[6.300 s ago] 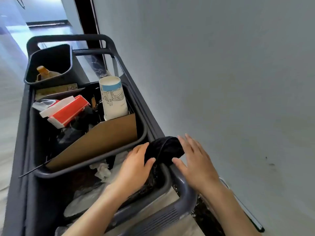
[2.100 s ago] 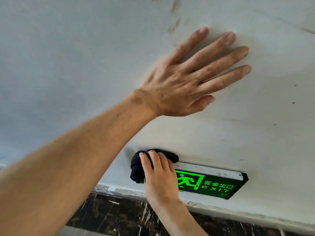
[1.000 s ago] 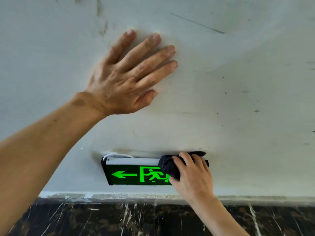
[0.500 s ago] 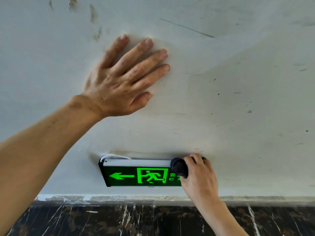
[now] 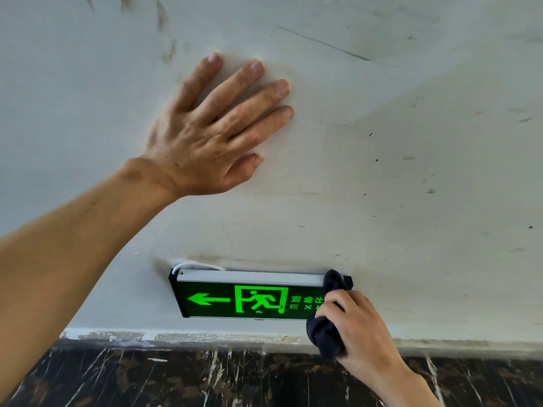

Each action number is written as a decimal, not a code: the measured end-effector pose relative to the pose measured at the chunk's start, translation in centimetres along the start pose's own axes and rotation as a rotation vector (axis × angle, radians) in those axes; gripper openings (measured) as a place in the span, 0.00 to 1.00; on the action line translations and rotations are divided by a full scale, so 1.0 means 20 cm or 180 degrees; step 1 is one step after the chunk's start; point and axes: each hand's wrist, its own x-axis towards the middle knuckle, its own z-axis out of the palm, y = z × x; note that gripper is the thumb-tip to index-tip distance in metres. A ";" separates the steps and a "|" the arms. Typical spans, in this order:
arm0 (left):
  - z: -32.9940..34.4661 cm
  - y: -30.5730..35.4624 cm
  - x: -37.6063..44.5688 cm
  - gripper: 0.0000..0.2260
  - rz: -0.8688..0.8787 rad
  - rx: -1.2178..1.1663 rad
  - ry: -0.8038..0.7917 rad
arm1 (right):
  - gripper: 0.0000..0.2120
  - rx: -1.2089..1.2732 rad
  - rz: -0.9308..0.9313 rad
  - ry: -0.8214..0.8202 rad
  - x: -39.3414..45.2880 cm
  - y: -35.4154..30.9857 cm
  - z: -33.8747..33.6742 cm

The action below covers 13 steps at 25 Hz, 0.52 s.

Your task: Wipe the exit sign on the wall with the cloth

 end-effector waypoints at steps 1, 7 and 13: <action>0.00 0.00 0.00 0.27 0.0001 0.0005 -0.0002 | 0.18 -0.0015 -0.0027 -0.0023 0.00 0.00 -0.02; 0.01 0.00 0.00 0.28 0.0012 0.0024 0.0038 | 0.09 -0.0022 -0.0395 -0.0198 -0.15 -0.04 0.08; 0.01 0.01 0.00 0.28 0.0045 0.0037 0.0101 | 0.16 0.0451 0.0259 0.0422 -0.22 0.02 0.08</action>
